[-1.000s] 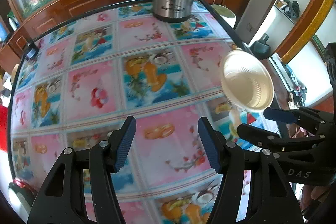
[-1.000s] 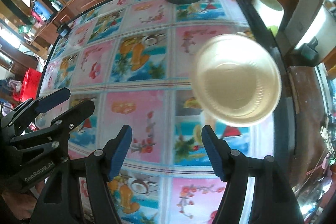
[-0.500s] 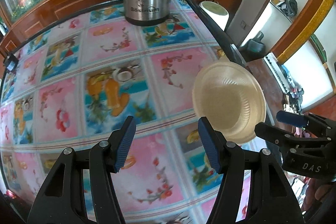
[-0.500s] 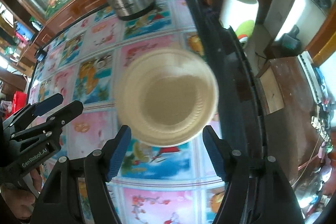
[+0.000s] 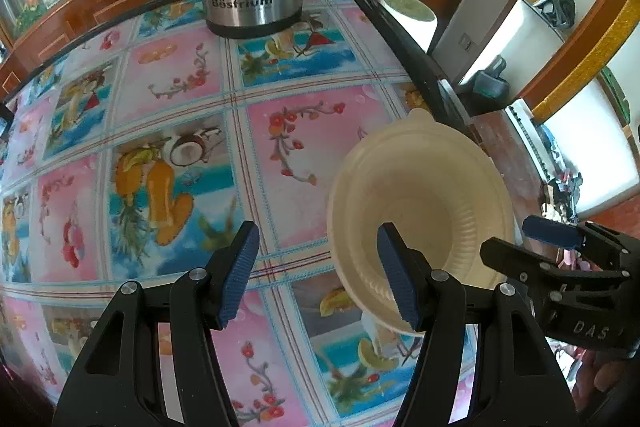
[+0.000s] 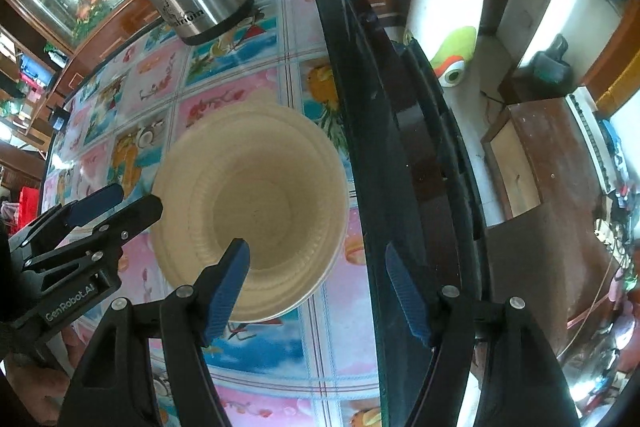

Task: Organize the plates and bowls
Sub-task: 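Lower the left gripper onto the beige paper plate rim and close it, then lift and carry the beige paper plate with the left gripper to the stack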

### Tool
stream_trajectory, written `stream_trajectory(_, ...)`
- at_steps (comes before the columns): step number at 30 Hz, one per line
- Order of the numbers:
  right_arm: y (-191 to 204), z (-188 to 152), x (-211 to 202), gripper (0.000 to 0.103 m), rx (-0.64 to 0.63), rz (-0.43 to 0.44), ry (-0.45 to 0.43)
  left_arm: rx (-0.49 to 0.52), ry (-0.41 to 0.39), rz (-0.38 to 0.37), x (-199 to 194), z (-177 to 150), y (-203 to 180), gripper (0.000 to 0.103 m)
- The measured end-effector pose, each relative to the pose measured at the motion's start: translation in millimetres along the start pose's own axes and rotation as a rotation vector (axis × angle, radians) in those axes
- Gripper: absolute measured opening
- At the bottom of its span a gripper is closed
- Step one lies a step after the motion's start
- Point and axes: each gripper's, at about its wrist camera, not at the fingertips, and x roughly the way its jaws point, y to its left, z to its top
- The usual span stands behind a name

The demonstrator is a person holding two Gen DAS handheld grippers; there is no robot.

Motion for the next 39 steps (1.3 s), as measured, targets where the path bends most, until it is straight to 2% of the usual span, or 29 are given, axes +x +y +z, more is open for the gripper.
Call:
stream_trajectory(8,-2,1,10,0.068,-0.016,0.033,0.005,-0.004,0.023,0.003,19,1,-3,0.061)
stream_trajectory(10,-2,2,11,0.061,-0.021,0.042,0.002,-0.007,0.024,-0.006,22,0,-3,0.061)
stream_trajectory(12,-1,2,12,0.042,-0.023,0.052,0.003,0.004,0.020,0.000,25,0,-4,0.061)
stream_trajectory(13,-1,3,14,0.037,-0.026,0.054,0.008,0.011,0.024,0.001,27,0,-5,0.060)
stream_trajectory(15,0,3,18,0.026,-0.031,0.064,0.016,0.028,0.026,0.003,29,-1,-6,0.041)
stream_trajectory(16,1,3,19,0.023,-0.035,0.071,0.018,0.036,0.028,0.013,30,-2,-7,0.028)
stream_trajectory(17,2,3,19,0.019,-0.037,0.076,0.016,0.041,0.029,0.020,30,-2,-8,0.026)
stream_trajectory(21,7,1,15,0.019,-0.046,0.086,0.005,0.052,0.018,0.035,25,-8,-3,0.022)
stream_trajectory(28,32,-8,-3,0.019,-0.088,0.094,-0.021,0.032,-0.038,0.061,-10,-24,15,0.022)
stream_trajectory(39,105,-31,-9,0.020,-0.193,0.155,-0.001,-0.068,-0.077,0.116,-65,-67,84,0.022)
